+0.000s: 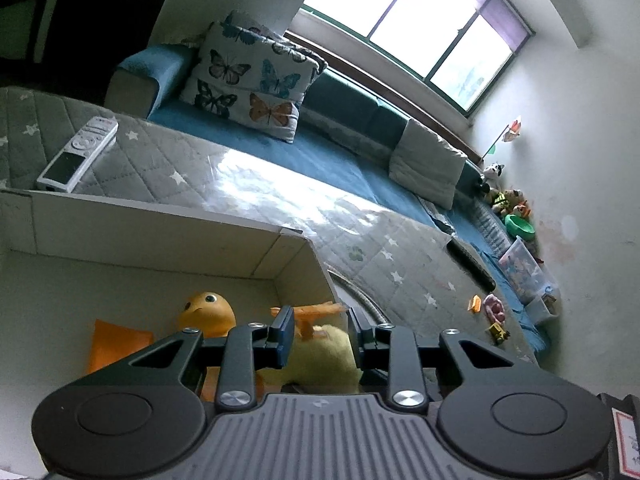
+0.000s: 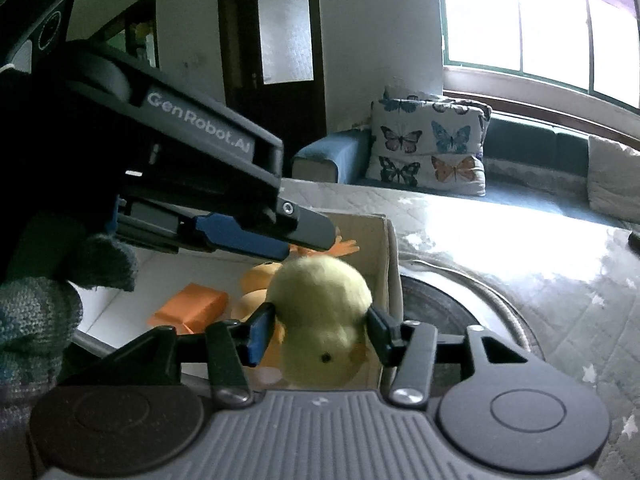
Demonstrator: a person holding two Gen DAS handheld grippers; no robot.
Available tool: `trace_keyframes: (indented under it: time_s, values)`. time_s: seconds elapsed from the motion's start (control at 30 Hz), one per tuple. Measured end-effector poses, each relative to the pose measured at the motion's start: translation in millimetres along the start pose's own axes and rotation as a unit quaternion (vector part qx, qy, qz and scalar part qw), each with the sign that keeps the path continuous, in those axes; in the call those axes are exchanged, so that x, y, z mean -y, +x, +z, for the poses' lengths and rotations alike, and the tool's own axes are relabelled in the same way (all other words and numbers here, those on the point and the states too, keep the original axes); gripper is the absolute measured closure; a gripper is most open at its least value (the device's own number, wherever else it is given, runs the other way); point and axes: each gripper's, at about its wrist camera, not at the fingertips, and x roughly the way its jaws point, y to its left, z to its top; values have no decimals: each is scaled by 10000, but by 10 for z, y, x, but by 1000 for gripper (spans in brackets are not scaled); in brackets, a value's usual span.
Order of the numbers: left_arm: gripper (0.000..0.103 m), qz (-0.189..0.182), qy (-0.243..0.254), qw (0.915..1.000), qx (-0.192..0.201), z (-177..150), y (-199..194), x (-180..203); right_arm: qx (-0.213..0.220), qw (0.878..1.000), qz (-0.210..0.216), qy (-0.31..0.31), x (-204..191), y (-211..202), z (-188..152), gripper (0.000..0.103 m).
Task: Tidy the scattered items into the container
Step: 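Lift the chick into the white box and open the left gripper, then move the left gripper down to the yellow-orange rubber duck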
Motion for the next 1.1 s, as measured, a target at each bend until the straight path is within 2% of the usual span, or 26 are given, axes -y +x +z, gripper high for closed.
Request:
trace_keyframes:
  time_s: [0.5, 0.63, 0.87, 1.1]
  values:
    - [72, -96, 326, 9993, 172, -302, -386, 288, 332, 9993, -56, -146, 63, -658, -133, 40]
    - [71, -140, 388, 9991, 124, -441, -459, 372, 294, 9992, -89, -251, 82, -834, -258, 32]
    - [70, -159, 470, 9988, -20, -694, -496, 505, 192, 9991, -237, -295, 106, -1109, -533, 30]
    - [70, -85, 582, 9980, -214, -950, -500, 583, 36, 9993, -335, -134, 208, -1213, -726, 26]
